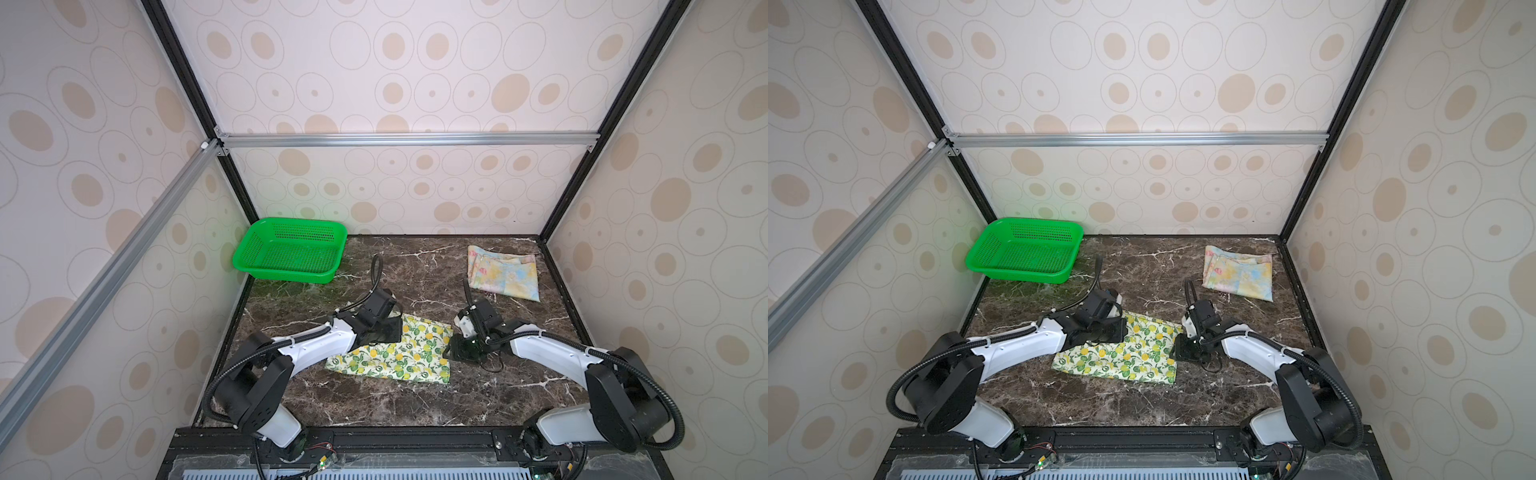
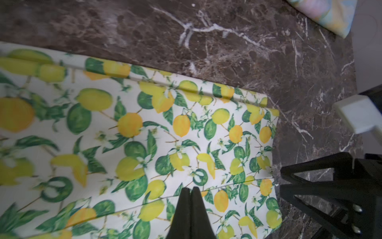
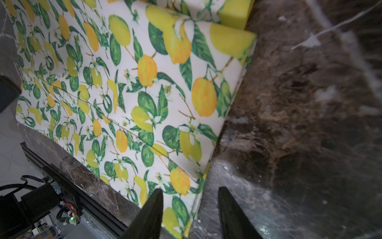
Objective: Fold and stack skirts
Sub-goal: Fold the skirt at the center of the table.
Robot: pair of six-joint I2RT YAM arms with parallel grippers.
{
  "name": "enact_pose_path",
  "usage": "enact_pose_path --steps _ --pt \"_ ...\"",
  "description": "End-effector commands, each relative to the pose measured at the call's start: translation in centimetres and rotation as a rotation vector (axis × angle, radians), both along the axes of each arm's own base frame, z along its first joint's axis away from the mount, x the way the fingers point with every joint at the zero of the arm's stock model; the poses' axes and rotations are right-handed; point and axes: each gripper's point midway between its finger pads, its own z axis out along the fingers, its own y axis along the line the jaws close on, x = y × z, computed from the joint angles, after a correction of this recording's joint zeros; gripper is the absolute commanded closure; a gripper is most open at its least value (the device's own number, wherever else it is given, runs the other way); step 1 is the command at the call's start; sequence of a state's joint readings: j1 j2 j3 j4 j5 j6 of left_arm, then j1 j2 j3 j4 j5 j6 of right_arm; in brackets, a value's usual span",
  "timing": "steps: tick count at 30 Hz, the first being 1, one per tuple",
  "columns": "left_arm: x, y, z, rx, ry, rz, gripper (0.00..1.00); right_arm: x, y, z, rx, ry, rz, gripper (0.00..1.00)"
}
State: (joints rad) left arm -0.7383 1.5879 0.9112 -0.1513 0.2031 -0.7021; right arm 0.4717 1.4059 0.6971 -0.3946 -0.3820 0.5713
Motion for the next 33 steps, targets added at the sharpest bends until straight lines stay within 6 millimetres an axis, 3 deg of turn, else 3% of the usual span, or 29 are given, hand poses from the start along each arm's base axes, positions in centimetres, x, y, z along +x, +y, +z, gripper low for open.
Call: enact_pose_path --steps 1,5,10,18,33 --pt "-0.1 -4.0 0.9 -0.067 -0.028 -0.087 1.0 0.3 0.2 -0.7 0.023 0.011 -0.027 0.54" --pt "-1.2 -6.8 -0.4 -0.076 -0.001 -0.152 1.0 0.2 0.3 -1.3 0.032 0.021 -0.038 0.54" --pt "-2.0 -8.3 -1.5 -0.086 0.023 -0.181 1.0 0.1 0.1 -1.9 0.028 0.029 -0.049 0.54" --pt "-3.0 -8.6 -3.2 -0.074 0.059 -0.197 1.0 -0.1 0.2 -2.7 0.045 0.047 -0.066 0.63" --pt "-4.2 -8.5 -5.4 -0.05 0.102 -0.205 1.0 -1.3 -1.5 -4.3 -0.032 0.071 -0.104 0.61"
